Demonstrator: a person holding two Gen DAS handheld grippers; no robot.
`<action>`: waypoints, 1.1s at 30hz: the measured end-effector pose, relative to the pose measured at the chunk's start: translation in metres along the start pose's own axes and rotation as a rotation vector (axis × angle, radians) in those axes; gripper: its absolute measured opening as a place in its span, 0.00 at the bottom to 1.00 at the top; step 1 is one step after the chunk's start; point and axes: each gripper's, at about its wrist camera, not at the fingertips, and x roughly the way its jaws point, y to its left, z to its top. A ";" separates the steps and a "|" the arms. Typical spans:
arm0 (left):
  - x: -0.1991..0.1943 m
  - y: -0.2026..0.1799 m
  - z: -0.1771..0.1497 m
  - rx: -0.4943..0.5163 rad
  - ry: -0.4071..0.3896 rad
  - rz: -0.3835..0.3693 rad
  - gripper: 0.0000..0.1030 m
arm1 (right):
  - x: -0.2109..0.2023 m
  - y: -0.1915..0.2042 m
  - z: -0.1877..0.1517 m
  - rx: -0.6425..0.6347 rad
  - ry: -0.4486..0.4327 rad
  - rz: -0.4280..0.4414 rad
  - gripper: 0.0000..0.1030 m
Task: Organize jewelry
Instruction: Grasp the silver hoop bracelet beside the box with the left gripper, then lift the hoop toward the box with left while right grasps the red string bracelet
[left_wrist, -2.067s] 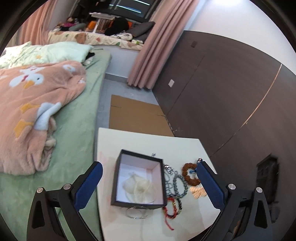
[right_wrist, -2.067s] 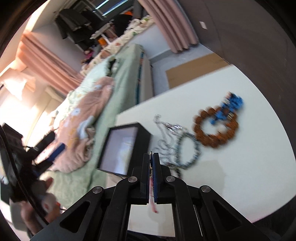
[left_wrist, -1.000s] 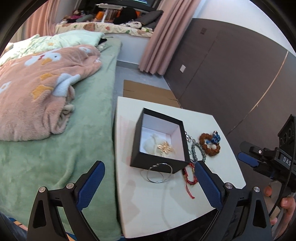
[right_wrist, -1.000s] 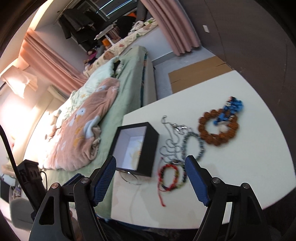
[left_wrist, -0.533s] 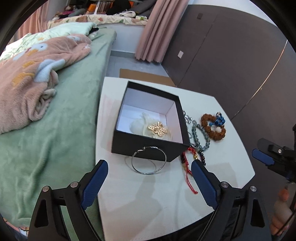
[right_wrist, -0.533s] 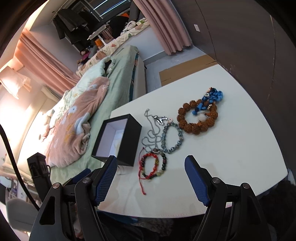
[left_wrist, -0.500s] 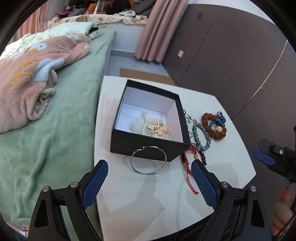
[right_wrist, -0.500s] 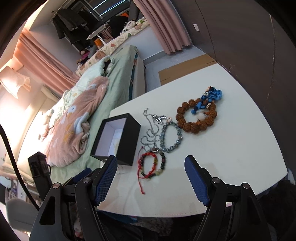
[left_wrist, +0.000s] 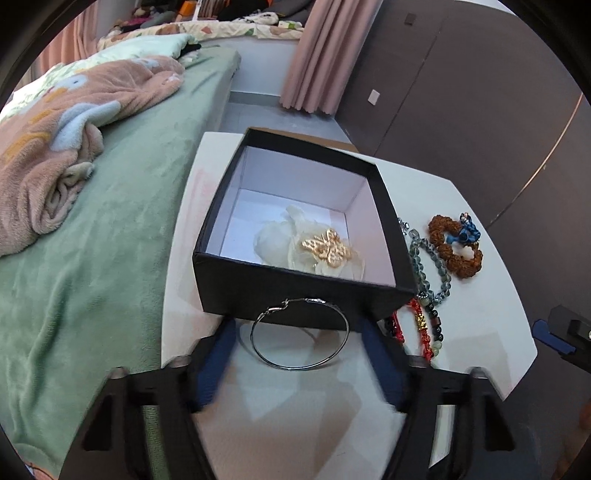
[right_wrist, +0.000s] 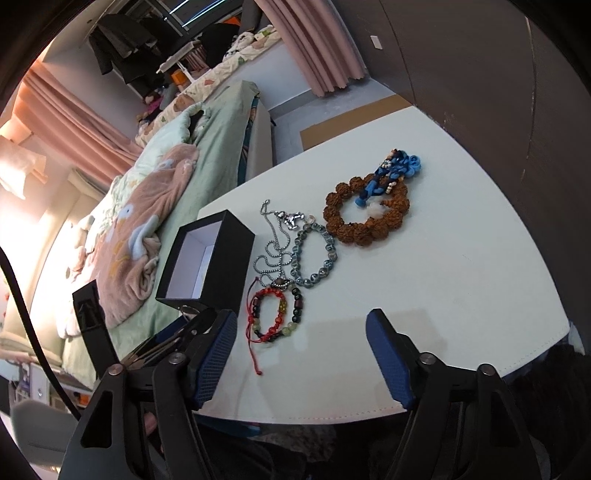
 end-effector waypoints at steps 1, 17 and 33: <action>0.000 0.000 0.000 0.007 0.001 0.005 0.50 | 0.002 0.002 0.000 -0.003 0.007 0.001 0.67; -0.046 0.032 -0.001 -0.048 -0.038 -0.024 0.50 | 0.070 0.046 -0.014 -0.118 0.150 0.020 0.48; -0.077 0.051 0.003 -0.082 -0.088 -0.024 0.50 | 0.117 0.073 -0.005 -0.217 0.216 -0.073 0.20</action>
